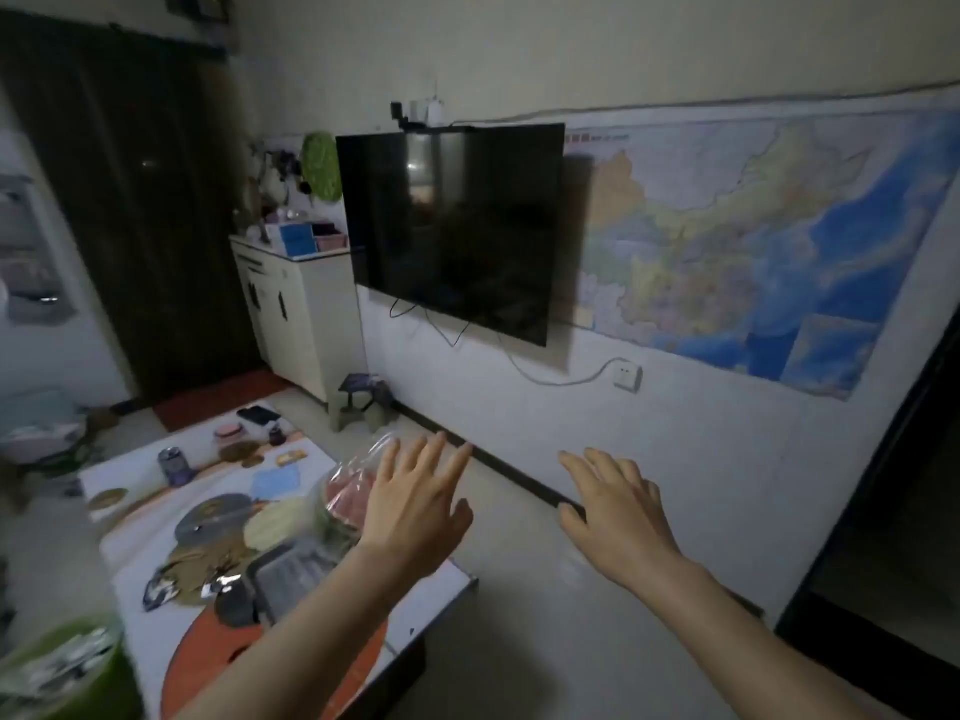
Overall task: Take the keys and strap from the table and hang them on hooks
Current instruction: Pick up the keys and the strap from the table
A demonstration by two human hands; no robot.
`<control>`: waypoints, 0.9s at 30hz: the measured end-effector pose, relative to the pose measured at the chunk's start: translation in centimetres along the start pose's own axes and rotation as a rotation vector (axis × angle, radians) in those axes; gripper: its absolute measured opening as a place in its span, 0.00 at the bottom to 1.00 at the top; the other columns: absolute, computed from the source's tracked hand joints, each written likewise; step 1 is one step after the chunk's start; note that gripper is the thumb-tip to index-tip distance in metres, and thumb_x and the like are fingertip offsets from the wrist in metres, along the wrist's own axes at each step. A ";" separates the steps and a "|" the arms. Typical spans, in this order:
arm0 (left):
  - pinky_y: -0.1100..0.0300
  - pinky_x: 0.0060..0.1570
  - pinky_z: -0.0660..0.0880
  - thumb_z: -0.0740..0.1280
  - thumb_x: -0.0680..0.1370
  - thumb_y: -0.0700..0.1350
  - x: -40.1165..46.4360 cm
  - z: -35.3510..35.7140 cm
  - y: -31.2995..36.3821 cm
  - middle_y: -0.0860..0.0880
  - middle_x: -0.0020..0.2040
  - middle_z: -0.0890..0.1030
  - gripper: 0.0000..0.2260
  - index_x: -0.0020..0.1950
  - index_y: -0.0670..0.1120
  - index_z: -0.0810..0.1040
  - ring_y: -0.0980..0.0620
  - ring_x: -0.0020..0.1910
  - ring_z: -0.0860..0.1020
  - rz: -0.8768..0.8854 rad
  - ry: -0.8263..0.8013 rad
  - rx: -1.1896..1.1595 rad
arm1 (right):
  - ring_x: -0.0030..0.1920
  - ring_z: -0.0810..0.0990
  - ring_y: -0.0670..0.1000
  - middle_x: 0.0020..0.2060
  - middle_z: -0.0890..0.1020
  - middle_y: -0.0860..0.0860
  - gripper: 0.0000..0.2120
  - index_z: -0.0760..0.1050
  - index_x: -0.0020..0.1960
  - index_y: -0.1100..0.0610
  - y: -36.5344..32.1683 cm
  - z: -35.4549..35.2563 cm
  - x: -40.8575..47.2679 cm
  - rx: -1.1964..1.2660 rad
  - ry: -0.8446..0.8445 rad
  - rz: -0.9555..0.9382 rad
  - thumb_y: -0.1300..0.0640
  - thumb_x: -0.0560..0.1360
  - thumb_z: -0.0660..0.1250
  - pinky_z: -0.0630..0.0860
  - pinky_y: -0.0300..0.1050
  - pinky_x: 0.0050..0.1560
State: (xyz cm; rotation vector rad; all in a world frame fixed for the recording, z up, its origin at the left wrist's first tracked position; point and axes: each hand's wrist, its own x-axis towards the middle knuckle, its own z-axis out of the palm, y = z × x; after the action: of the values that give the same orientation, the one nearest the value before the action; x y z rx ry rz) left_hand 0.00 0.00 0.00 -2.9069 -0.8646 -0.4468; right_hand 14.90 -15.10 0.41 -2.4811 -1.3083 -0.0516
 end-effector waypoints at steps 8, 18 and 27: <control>0.43 0.74 0.47 0.57 0.77 0.57 -4.1 2.5 -9.6 0.43 0.77 0.58 0.29 0.75 0.52 0.53 0.43 0.75 0.56 -0.204 -0.034 0.047 | 0.69 0.61 0.60 0.72 0.63 0.55 0.29 0.56 0.73 0.50 -8.8 7.6 2.7 0.033 -0.110 -0.098 0.48 0.74 0.58 0.61 0.59 0.67; 0.45 0.72 0.53 0.58 0.75 0.58 -10.8 7.9 -29.1 0.44 0.75 0.62 0.29 0.74 0.52 0.57 0.42 0.73 0.60 -0.443 -0.242 0.115 | 0.69 0.62 0.59 0.71 0.64 0.55 0.27 0.57 0.72 0.50 -24.4 19.7 7.8 0.081 -0.338 -0.217 0.49 0.74 0.59 0.62 0.60 0.67; 0.44 0.71 0.56 0.56 0.76 0.58 -9.2 14.5 -41.3 0.43 0.76 0.60 0.29 0.75 0.53 0.54 0.39 0.71 0.63 -0.521 -0.401 0.133 | 0.72 0.58 0.60 0.75 0.59 0.56 0.30 0.54 0.74 0.51 -31.7 30.0 14.7 0.099 -0.482 -0.164 0.50 0.75 0.59 0.60 0.61 0.69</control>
State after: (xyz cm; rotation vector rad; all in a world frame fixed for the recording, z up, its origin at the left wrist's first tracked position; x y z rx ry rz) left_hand -26.14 32.03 -17.01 -2.6581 -1.6459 0.1801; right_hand -5.90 22.40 -16.39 -2.3785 -1.6501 0.5906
